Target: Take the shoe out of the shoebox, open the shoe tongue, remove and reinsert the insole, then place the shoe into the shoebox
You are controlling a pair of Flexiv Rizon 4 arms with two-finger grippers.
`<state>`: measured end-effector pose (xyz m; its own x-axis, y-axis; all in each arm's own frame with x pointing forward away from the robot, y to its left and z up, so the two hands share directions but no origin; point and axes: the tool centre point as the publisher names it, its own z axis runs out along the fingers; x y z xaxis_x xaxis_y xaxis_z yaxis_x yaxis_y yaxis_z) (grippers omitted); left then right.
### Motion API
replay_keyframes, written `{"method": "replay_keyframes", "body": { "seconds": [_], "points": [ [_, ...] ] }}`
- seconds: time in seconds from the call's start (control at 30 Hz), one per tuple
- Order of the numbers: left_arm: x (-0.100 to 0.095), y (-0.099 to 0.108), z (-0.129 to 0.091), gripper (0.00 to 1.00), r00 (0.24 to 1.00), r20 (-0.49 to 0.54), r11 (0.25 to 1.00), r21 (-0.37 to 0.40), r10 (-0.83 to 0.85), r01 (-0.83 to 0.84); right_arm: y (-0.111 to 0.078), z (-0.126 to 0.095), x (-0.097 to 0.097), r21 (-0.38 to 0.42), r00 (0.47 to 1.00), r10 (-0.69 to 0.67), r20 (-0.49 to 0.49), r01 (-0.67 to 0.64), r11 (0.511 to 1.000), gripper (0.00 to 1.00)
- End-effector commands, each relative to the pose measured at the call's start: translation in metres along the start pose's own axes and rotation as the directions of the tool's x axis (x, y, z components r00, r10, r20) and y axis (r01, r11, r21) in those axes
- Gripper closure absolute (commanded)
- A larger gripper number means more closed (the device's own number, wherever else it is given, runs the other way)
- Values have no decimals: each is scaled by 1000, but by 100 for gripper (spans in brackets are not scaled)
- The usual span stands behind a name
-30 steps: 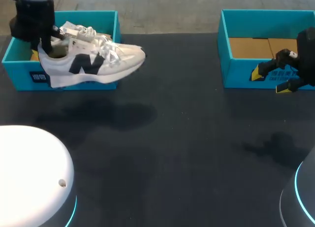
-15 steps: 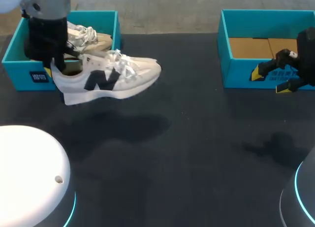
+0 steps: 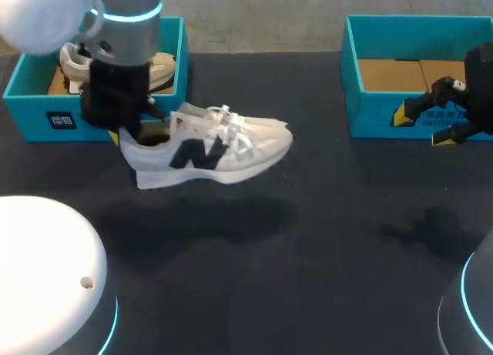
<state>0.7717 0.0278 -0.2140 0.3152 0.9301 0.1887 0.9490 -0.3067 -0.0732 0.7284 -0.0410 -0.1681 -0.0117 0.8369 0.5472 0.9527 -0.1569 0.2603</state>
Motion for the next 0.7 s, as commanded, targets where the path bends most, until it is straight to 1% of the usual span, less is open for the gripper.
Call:
{"method": "replay_keyframes", "body": {
  "seconds": [0.03, 0.2, 0.3, 0.33, 0.43, 0.5, 0.53, 0.6, 0.63, 0.67, 0.7],
  "points": [
    [-20, -3, 0, 100, 1000, -19, 1000, -3, 10, -10, 0, 1, 0, -1, 1000, 1, 2, -1, 1000, 0],
    [-37, -9, 3, 100, 1000, -27, 1000, -7, 16, -16, 0, 1, 0, -1, 1000, 1, 2, -1, 1000, 0],
    [-41, -10, 3, 100, 1000, -24, 1000, -15, 17, -17, 0, 1, 0, -1, 1000, 1, 2, -1, 1000, 0],
    [-47, -13, 4, 100, 999, -31, 1000, -19, 14, -15, 0, 1, 0, -1, 1000, 1, 2, -1, 1000, 0],
    [-55, -15, 9, 100, 999, -39, 1000, -28, 5, -6, 0, 1, 0, -1, 1000, 1, 2, -1, 1000, 0],
    [-57, -16, 10, 100, 999, -39, 1000, -28, 5, -6, 0, 1, 0, -1, 1000, 1, 2, -1, 1000, 0],
    [-62, -15, 18, 100, 999, -45, 999, -45, -4, 2, 0, 1, 0, -1, 1000, 1, 2, -1, 1000, 0],
    [-66, -14, 26, 100, 999, -47, 999, -39, -13, 11, 0, 1, 0, -1, 1000, 1, 2, -1, 1000, 0],
    [-68, -13, 29, 100, 998, -49, 998, -50, -26, 24, 0, 1, 0, -1, 1000, 1, 2, -1, 1000, 0],
    [-70, -12, 34, 100, 996, -82, 999, -43, -33, 29, 0, 1, 0, -1, 1000, 1, 2, -1, 1000, 0],
    [-71, -11, 37, 100, 997, -74, 999, -47, -31, 27, 0, 1, 0, -1, 1000, 1, 2, -1, 1000, 0]
  ]
}}
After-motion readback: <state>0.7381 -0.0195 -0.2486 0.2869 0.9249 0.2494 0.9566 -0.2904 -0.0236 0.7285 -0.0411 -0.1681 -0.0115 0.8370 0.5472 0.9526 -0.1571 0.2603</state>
